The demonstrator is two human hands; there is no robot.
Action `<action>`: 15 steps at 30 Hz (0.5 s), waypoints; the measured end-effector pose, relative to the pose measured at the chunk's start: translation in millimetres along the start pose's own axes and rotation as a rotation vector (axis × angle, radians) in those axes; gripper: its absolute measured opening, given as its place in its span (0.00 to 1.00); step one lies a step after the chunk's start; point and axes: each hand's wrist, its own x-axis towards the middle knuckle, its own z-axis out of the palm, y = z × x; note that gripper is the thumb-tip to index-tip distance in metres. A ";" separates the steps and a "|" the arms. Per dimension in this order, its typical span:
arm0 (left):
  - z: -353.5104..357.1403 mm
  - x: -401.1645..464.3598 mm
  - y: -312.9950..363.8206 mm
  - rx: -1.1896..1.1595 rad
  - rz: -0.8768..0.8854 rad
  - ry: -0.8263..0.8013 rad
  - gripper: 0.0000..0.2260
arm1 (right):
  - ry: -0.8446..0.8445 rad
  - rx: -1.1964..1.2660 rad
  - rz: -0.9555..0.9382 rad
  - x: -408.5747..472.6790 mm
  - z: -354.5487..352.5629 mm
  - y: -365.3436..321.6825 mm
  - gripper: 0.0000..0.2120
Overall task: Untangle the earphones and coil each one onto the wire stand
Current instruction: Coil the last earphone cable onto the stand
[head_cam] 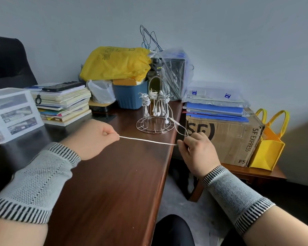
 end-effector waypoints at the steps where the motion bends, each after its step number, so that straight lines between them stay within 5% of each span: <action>1: -2.7 0.8 -2.3 0.004 -0.009 0.024 0.08 | -0.005 -0.020 0.006 0.1 -0.4 2.7 0.15; 10: 50.8 -2.6 14.8 -0.037 0.015 0.103 0.07 | -0.290 -0.108 0.188 -7.1 -3.9 8.8 0.10; 13: 63.9 -8.1 32.7 -0.081 0.102 0.114 0.08 | -0.216 -0.026 0.144 -5.1 -9.1 -8.2 0.04; 15: 71.4 -13.3 42.7 -0.105 0.166 0.128 0.08 | -0.187 0.028 0.072 -3.3 -13.2 -22.8 0.09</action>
